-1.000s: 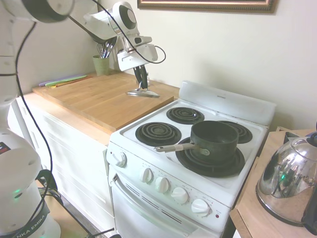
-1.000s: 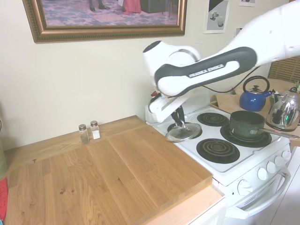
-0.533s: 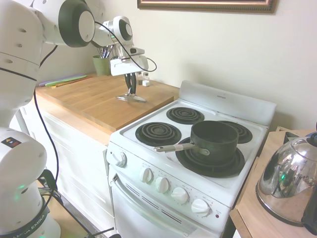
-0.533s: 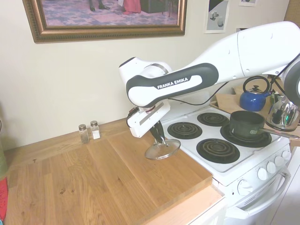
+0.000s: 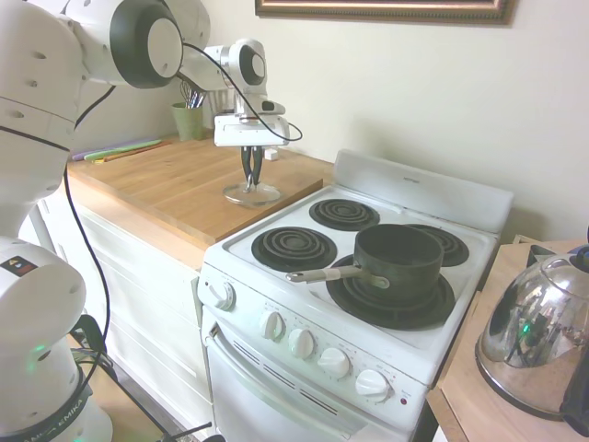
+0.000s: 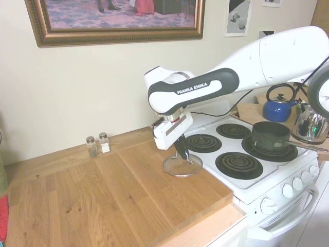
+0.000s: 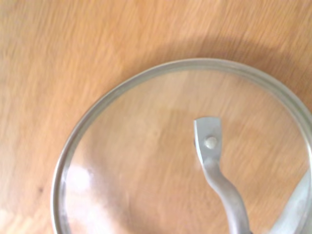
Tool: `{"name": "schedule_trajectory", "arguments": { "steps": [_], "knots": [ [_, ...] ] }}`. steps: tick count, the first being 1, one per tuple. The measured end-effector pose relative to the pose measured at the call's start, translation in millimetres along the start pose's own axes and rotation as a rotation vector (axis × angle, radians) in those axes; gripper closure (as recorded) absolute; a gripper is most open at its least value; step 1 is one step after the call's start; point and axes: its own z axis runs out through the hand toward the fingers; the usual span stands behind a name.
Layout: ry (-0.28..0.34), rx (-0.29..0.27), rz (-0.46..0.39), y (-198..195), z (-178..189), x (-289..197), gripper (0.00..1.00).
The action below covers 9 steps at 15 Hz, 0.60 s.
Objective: Uncover the lid of the pot
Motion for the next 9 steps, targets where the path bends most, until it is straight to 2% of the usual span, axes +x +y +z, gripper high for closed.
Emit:
{"name": "schedule_trajectory", "arguments": {
  "steps": [3,9],
  "knots": [
    [-0.046,0.02,-0.054,15.0,5.1,9.8,0.0],
    [-0.079,-0.011,-0.081,7.9,22.5,13.0,0.0]
  ]
}}
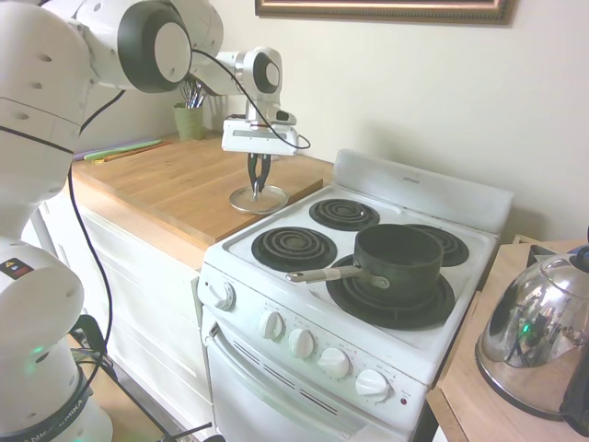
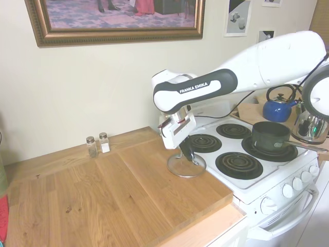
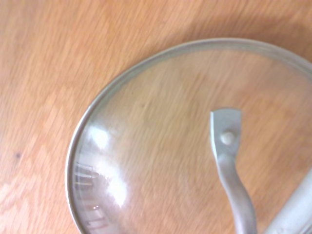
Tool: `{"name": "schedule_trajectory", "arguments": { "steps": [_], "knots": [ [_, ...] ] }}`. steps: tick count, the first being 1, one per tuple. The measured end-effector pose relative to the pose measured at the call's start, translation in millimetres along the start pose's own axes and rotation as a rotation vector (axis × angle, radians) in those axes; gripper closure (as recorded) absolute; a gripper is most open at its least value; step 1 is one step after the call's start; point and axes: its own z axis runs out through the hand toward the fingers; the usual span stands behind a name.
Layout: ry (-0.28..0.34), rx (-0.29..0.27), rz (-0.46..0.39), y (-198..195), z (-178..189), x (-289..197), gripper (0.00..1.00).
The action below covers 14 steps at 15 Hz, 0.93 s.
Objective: Uncover the lid of the pot
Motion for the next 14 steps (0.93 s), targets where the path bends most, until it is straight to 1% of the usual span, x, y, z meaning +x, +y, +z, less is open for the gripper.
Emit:
{"name": "schedule_trajectory", "arguments": {
  "steps": [2,5,8,11,14],
  "knots": [
    [0.003,-0.014,-0.007,-6.3,-1.4,-2.3,0.0],
    [0.065,-0.06,0.008,-14.5,-4.9,-5.2,0.0],
    [0.118,-0.06,0.028,-21.8,-10.3,-7.8,0.0],
    [0.218,-0.068,0.048,-33.1,-16.4,-29.2,0.0],
    [0.325,-0.049,0.075,-26.4,-39.7,-71.8,0.0]
  ]
}}
